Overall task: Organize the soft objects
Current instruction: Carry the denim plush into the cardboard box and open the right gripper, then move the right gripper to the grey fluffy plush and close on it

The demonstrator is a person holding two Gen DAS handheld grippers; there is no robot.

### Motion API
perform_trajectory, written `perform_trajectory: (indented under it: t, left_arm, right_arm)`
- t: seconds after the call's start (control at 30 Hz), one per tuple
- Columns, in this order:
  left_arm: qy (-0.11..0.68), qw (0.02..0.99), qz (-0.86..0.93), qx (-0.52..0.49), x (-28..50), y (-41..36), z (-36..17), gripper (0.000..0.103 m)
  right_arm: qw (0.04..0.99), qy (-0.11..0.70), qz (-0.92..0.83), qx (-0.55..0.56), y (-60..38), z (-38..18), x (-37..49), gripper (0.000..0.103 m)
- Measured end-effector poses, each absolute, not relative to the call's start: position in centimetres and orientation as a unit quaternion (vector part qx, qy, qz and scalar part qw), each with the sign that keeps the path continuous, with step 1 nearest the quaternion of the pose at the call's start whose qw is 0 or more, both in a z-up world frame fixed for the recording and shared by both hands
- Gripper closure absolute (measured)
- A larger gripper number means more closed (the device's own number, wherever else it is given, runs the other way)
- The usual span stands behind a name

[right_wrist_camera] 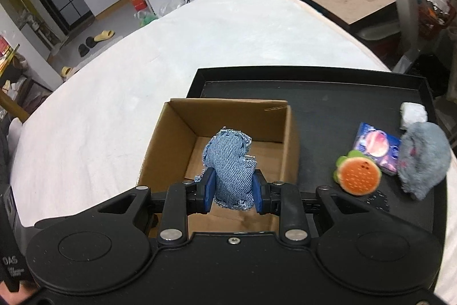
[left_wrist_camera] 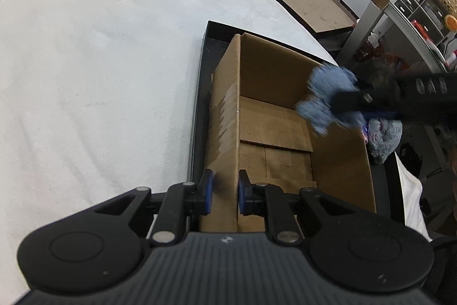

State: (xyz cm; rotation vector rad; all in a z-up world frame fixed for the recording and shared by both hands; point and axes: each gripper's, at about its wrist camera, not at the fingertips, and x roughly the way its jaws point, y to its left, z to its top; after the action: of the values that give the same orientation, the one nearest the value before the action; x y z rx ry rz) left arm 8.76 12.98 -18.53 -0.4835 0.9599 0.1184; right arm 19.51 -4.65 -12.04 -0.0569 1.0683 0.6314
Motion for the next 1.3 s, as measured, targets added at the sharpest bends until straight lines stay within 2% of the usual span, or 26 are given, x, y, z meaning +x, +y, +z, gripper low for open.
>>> perform_trajectory:
  t: [0.13,0.2,0.27,0.53,0.63,0.77,1.0,1.17,1.3]
  left_arm:
    - [0.458,0.859,0.057,-0.222,8.8,12.7,-18.4,0.088]
    - [0.458,0.858,0.057,-0.226,8.7,12.8,-18.5,0.088]
    - [0.459,0.857,0.057,-0.229,8.7,12.8,-18.6,0.088]
    - [0.469,0.854,0.068,-0.215,9.1,12.3,-18.1,0.086]
    - [0.469,0.855,0.078,-0.21,9.2,12.3,-17.9,0.079]
    - [0.465,0.859,0.089,-0.196,9.2,11.8,-17.4,0.058]
    - [0.464,0.865,0.093,-0.167,9.8,10.5,-16.9,0.049]
    - [0.465,0.868,0.094,-0.146,10.3,9.3,-16.7,0.037]
    - [0.466,0.868,0.103,-0.137,10.5,8.8,-16.7,0.035]
  right_arm:
    - [0.806,0.503,0.312,-0.021,-2.7,-12.1,19.9,0.074]
    - [0.803,0.498,0.327,-0.009,-1.9,-12.0,20.0,0.069]
    - [0.798,0.503,0.331,-0.01,-1.1,-12.4,20.1,0.057]
    - [0.79,0.516,0.33,-0.007,-2.2,-13.4,19.7,0.057]
    - [0.791,0.516,0.328,-0.001,-3.6,-13.1,19.4,0.057]
    - [0.796,0.512,0.322,0.002,-5.3,-12.8,19.0,0.055]
    - [0.817,0.491,0.301,0.021,-9.0,-12.0,18.7,0.047]
    - [0.828,0.483,0.283,0.032,-11.7,-12.1,19.0,0.041]
    - [0.837,0.478,0.265,0.031,-13.4,-12.4,19.3,0.033]
